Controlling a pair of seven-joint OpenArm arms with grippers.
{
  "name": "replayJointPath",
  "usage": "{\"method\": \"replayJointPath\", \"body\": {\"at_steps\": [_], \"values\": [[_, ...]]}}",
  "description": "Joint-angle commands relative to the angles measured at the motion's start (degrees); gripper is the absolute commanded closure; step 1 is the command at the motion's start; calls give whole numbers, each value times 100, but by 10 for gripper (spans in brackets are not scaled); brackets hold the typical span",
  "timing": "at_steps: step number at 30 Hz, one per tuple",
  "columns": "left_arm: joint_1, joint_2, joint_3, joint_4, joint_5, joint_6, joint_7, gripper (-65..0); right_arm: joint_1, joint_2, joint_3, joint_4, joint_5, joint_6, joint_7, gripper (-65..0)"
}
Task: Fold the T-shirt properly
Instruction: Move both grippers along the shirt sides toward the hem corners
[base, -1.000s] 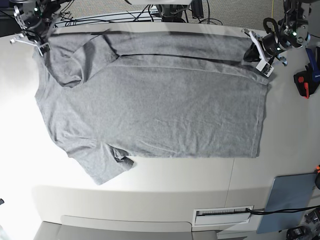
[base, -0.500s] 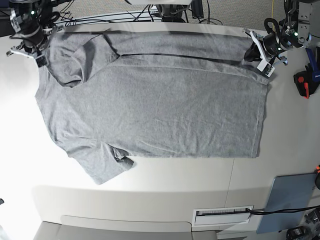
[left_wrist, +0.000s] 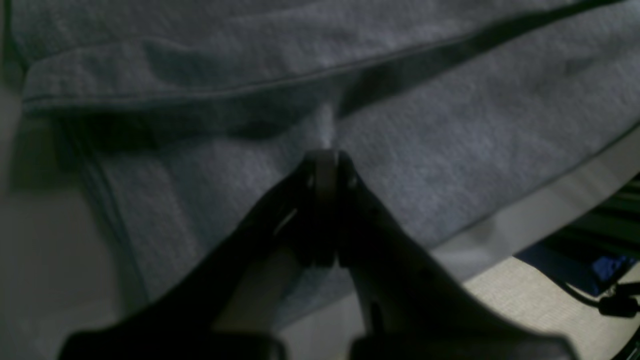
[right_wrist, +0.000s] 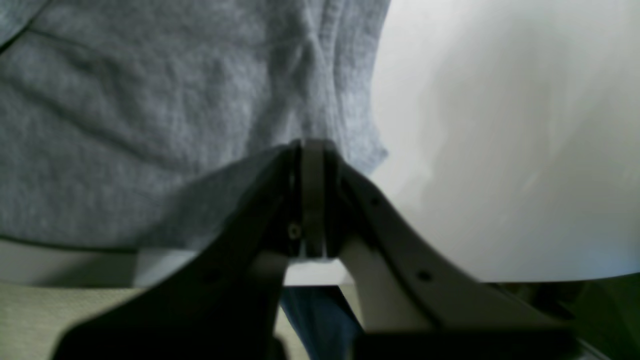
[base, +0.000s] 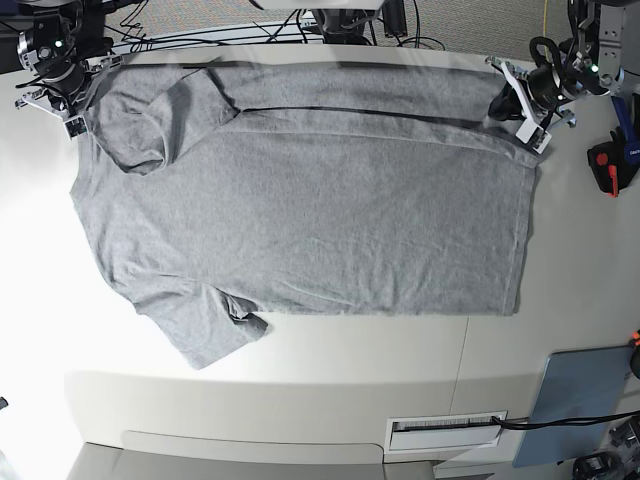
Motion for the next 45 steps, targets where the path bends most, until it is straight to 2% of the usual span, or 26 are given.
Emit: {"method": "replayJointPath", "body": {"at_steps": [1, 4, 15, 21, 27, 32, 36, 41, 43, 45], "values": [[236, -61, 48, -74, 435, 39, 758, 0, -87, 83, 52, 72, -109, -24, 13, 0], [387, -63, 48, -66, 435, 39, 756, 0, -208, 83, 52, 72, -348, -33, -17, 0], [476, -63, 24, 254, 435, 39, 756, -1, -280, 83, 55, 79, -343, -46, -295, 0], [455, -61, -221, 605, 435, 39, 605, -117, -245, 85, 59, 90, -345, -179, -210, 0], [433, -61, -811, 907, 431, 44, 348, -133, -46, 85, 59, 214, -345, -177, -103, 0], [415, -61, -1414, 1163, 428, 44, 348, -202, 76, 98, 111, 883, -365, -177, -98, 0], [236, -61, -1672, 1211, 192, 92, 361, -220, 205, 101, 313, 1445, -363, -170, -79, 0], [-256, -59, -1674, 1211, -173, 107, 391, -220, 527, 101, 358, 1427, -365, -155, 57, -275], [-540, -59, -1655, 1204, -168, 109, 358, -220, 632, 184, 352, 1427, -361, -155, 181, -317], [-861, -57, -1655, 1147, -210, 146, 299, -220, 782, 291, 352, 1427, -332, -160, 221, -318]]}}
